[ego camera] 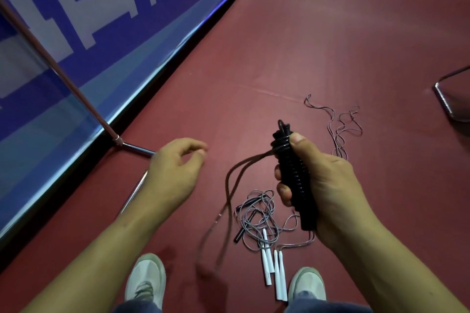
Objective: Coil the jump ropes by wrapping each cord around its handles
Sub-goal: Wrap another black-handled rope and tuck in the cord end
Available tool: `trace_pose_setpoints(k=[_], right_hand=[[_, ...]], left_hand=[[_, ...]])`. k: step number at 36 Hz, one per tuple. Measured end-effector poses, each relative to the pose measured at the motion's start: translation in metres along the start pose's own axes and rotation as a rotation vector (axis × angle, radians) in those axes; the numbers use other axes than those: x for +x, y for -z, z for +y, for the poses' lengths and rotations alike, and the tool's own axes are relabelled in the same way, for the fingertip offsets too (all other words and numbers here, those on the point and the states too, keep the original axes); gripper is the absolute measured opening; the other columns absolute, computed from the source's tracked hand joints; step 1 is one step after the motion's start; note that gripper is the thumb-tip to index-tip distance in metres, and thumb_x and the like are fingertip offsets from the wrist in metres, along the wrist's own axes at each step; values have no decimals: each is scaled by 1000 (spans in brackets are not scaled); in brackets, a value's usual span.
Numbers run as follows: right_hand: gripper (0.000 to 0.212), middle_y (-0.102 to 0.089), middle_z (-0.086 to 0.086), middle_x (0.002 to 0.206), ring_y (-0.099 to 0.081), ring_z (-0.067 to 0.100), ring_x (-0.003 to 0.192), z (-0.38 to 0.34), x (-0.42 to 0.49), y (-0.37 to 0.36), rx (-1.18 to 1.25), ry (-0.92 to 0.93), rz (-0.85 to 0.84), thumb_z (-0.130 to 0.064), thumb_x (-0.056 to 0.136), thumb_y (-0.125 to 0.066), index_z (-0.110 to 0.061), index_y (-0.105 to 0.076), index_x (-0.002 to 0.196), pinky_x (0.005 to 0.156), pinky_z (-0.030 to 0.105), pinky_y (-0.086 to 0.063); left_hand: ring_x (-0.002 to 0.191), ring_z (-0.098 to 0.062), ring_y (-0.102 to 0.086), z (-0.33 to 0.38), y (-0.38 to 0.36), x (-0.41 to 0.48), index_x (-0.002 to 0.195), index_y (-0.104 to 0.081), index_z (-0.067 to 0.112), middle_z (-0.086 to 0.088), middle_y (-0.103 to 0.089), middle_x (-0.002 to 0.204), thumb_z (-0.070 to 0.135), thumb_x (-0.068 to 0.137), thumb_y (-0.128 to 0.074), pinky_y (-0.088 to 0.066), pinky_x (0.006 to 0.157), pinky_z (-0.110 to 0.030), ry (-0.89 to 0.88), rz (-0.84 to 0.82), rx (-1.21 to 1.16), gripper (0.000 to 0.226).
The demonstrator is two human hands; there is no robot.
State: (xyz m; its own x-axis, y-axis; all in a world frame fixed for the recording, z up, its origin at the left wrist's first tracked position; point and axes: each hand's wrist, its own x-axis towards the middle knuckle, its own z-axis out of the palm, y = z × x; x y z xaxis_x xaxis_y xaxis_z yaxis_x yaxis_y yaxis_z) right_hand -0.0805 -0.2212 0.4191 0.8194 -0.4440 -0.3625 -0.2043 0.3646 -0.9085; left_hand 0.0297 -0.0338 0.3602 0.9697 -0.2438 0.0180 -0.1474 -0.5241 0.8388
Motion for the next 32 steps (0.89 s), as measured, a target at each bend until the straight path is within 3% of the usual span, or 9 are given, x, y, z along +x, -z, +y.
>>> trace_pose_setpoints(k=[4,6,10,12,15,21,27,30,32], right_hand=[[37,-61,19,67,-48,24,46,4,-2,-3,-2,12,-29,-34,94,-65,0,-72,83,45,29,-37],[38,-61,19,67,-48,24,47,5,-2,-3,-8,22,-29,-34,94,-65,2,-73,82,46,29,-37],[39,-60,21,66,-48,24,46,5,-3,-3,-17,35,-26,-34,93,-66,-2,-75,73,47,29,-36],[39,-61,21,65,-48,24,45,6,-3,-3,-46,47,-33,-34,93,-66,-2,-74,71,45,28,-35],[40,-62,21,65,-48,23,44,6,-3,-6,-68,48,-44,-35,92,-66,-3,-73,69,44,28,-34],[38,-59,23,68,-47,23,44,0,-5,-2,-72,13,-97,-37,92,-64,1,-69,83,41,25,-35],[37,-60,22,68,-47,24,44,0,-4,-4,-69,21,-97,-35,93,-64,-2,-70,78,43,28,-35],[37,-60,22,68,-47,23,44,-1,-4,-4,-66,30,-85,-36,94,-64,-2,-69,80,43,27,-33],[37,-60,21,68,-47,24,45,-1,-4,-4,-68,34,-90,-36,93,-64,-2,-69,78,44,27,-33]], left_hand=[[117,-1,-61,27,-6,-19,117,-70,28,18,-70,117,40,84,-68,-46,100,-26,-230,-234,-172,35],[118,-8,-64,39,-8,-28,119,-69,23,10,-72,118,38,82,-74,-49,100,-28,-244,-348,-298,40],[91,-24,-75,52,-7,-30,112,-66,5,-17,-75,102,18,89,-73,-61,87,-37,4,-498,-649,28],[75,-26,-72,51,-6,-28,110,-62,-1,-20,-73,98,20,87,-67,-61,75,-39,118,-566,-689,32],[53,-17,-52,47,-7,-27,102,-64,-2,-15,-67,79,27,92,-60,-48,55,-29,168,-675,-703,31],[62,-21,-38,40,5,-20,79,-75,12,-6,-48,62,33,86,-68,-33,59,-28,18,-555,-537,24],[52,-16,-39,43,3,-25,91,-69,22,5,-50,53,28,84,-81,-33,57,-30,-88,-385,-409,15],[51,-18,-52,44,1,-28,83,-70,23,-3,-59,54,16,89,-76,-43,55,-31,-179,-289,-361,11],[55,-10,-57,43,-1,-28,76,-71,20,0,-64,58,14,89,-77,-45,57,-22,-208,-226,-310,15]])
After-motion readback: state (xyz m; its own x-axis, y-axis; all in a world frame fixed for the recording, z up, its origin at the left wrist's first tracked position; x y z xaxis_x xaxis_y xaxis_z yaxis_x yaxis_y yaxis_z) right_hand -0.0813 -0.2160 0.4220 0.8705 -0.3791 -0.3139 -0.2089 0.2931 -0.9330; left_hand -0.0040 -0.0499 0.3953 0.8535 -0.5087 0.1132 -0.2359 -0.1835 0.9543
